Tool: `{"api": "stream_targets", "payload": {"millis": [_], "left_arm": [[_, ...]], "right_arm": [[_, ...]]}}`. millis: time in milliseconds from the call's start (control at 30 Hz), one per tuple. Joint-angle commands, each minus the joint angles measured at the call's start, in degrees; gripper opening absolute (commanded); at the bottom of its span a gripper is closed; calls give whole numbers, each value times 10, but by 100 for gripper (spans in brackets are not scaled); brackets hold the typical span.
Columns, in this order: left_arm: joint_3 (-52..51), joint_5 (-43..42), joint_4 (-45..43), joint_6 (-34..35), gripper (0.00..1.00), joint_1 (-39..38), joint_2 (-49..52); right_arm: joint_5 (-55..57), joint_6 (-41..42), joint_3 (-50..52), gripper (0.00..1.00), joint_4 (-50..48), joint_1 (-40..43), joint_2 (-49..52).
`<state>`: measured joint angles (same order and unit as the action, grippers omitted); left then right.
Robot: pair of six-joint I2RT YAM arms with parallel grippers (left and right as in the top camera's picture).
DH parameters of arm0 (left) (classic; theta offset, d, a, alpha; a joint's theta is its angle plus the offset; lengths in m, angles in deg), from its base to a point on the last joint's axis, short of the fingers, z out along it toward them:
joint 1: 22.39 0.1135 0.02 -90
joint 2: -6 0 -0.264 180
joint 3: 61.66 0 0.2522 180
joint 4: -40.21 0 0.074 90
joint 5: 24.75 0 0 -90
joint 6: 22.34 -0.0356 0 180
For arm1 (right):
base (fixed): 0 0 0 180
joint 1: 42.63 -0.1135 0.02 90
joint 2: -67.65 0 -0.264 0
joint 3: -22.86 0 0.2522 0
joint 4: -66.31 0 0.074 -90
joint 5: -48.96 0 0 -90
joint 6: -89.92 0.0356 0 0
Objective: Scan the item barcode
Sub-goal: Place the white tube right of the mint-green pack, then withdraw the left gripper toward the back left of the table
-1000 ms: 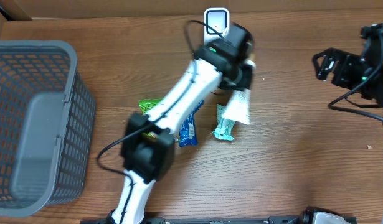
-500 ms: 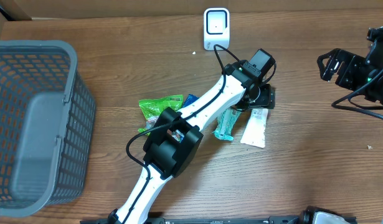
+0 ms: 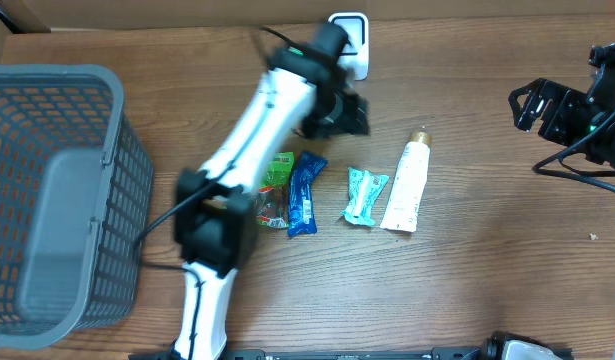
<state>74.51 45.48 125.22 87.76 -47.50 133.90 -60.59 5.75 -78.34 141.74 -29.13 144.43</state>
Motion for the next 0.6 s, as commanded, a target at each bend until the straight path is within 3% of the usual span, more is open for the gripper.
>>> {"api": "stream_targets", "payload": {"millis": [0,100,233,567], "left_arm": [[19,25,52,-134,75,25,-63],[19,111,103,-170,75,44,-65],[7,259,160,-169,75,86,-63],[6,238,168,-203,66,226,-63]], "right_arm": [[-7,2,-14,100,-1,1,-2],[-7,2,-14,100,2,1,-1],[-7,2,-14,100,5,1,-1],[-7,2,-14,100,7,1,-1]]}}
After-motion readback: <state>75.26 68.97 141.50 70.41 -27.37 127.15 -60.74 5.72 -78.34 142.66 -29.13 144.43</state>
